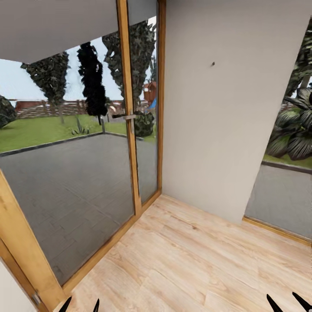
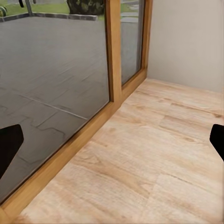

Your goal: Put the three can of soda from the living room inside the tash can in the kitchen.

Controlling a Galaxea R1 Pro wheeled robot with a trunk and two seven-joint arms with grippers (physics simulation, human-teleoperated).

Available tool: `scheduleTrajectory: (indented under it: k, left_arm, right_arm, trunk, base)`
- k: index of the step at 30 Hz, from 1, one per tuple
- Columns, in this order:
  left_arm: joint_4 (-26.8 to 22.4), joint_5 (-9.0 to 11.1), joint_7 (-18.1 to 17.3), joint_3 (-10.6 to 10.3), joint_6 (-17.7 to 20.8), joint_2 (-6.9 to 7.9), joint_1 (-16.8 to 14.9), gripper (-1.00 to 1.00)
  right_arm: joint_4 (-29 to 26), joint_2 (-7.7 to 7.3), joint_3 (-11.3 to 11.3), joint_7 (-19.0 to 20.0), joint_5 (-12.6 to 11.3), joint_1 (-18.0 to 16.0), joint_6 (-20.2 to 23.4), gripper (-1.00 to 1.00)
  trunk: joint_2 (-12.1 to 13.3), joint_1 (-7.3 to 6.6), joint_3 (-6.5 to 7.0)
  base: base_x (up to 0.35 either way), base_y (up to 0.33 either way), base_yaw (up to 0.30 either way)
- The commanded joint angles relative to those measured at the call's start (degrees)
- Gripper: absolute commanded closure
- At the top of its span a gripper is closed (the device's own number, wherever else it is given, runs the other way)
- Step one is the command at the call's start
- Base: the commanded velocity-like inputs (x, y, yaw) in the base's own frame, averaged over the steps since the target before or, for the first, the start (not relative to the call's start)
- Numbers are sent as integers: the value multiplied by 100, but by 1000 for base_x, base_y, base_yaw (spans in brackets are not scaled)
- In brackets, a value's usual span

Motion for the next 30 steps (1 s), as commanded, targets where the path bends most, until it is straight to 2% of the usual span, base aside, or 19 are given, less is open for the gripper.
scheduleTrajectory:
  k: [1,7,13,30]
  left_arm:
    - [0,0,0,2,-1,0,0,-100]
    - [-1,-17,0,6,0,-5,0,-100]
    - [-7,-25,-8,33,41,-8,0,-100]
    - [-4,-50,8,62,76,-23,-2,-100]
  right_arm:
    - [2,-1,0,0,0,-4,0,-100]
    - [6,4,5,0,10,-16,0,-100]
    - [7,28,8,-1,201,-21,0,-100]
    - [58,46,9,-32,253,-25,0,-100]
  trunk:
    - [0,0,0]
    - [0,0,0]
    - [0,0,0]
    - [0,0,0]
  base:
    - [-31,-25,0]
    - [-13,-10,0]
    - [-104,-20,0]
    - [-277,-120,0]
